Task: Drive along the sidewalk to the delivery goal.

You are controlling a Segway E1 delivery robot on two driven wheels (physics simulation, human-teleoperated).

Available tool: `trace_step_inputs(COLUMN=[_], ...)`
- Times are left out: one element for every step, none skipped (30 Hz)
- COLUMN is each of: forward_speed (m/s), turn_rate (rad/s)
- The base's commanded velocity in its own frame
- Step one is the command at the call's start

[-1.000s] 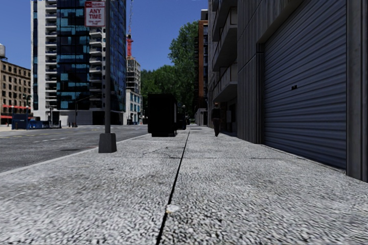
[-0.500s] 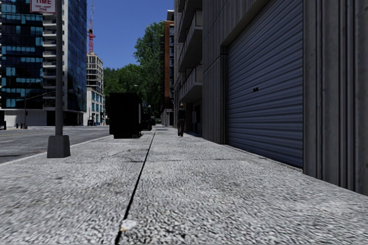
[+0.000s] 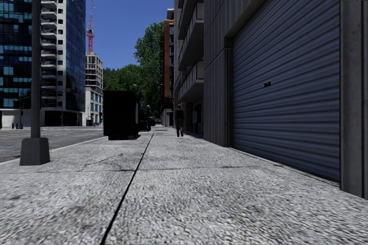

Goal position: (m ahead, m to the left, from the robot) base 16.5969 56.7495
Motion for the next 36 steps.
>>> trace_step_inputs(forward_speed=[2.00, 2.00, 2.00, 2.00, 2.00, 2.00, 2.00, 2.00, 2.00, 2.00, 2.00, 2.00, 2.00, 2.00, 2.00, 2.00, 2.00, 2.00, 2.00, 2.00, 2.00, 2.00, 2.00, 2.00, 2.00, 2.00, 2.00, 2.00, 2.00, 2.00, 2.00, 2.00, 2.00, 2.00, 2.00, 2.00], turn_rate=[0.00, 0.00, 0.00, 0.00, 0.00, 0.00, 0.00, 0.00, 0.00, 0.70, 0.95, 1.14, 1.16, 0.00, 0.00, 0.00, 0.00, 0.00, 0.00, 0.00, 0.00, 0.00, 0.00, 0.00, 0.00, 0.00, 0.00, 0.00, 0.00, 0.00, 0.00, 0.00, 0.72, 1.20, 1.20, 1.20])
